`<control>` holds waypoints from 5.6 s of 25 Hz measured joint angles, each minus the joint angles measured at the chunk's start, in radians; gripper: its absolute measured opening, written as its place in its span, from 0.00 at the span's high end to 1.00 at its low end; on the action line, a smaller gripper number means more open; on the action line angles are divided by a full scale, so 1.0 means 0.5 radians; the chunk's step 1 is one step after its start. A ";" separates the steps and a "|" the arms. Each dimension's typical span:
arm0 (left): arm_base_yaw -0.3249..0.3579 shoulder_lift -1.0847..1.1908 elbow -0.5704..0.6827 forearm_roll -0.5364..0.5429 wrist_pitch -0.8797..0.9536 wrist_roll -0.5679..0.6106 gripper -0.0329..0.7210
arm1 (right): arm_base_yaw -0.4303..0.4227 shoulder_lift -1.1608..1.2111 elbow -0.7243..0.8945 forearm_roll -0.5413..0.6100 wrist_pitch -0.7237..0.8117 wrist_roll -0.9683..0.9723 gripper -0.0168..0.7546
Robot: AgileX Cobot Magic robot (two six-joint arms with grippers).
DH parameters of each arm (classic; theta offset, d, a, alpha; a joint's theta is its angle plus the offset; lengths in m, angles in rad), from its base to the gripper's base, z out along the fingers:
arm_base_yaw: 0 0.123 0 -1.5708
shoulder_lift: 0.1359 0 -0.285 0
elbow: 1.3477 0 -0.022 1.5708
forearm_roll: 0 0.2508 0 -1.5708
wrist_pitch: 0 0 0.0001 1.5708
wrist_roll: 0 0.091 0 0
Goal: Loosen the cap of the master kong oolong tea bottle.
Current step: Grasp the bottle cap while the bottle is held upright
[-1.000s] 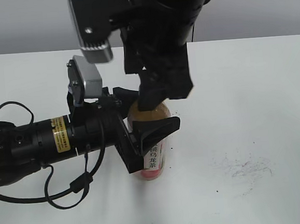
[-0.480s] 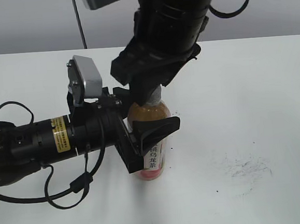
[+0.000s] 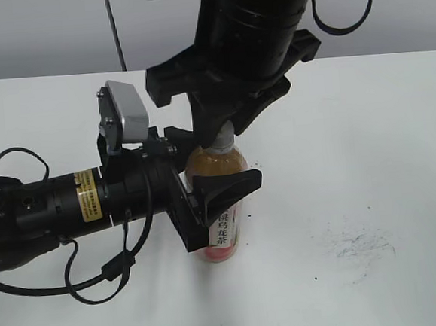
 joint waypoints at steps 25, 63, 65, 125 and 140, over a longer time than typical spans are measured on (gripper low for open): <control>0.000 0.000 0.000 0.011 0.000 0.003 0.36 | 0.000 -0.002 0.000 0.000 0.000 -3.173 0.62; 0.000 0.000 0.000 0.004 -0.020 -0.005 0.36 | 0.000 0.005 -0.075 -0.006 0.043 -4.993 0.63; 0.000 0.000 0.000 0.004 -0.020 -0.005 0.36 | 0.000 0.005 -0.075 0.003 0.043 -4.943 0.63; 0.000 0.000 0.000 -0.007 0.004 -0.023 0.36 | 0.000 0.019 0.024 0.034 0.006 -0.508 0.61; 0.000 0.000 0.000 0.000 0.007 -0.019 0.36 | 0.000 0.032 0.000 0.009 0.013 -1.762 0.61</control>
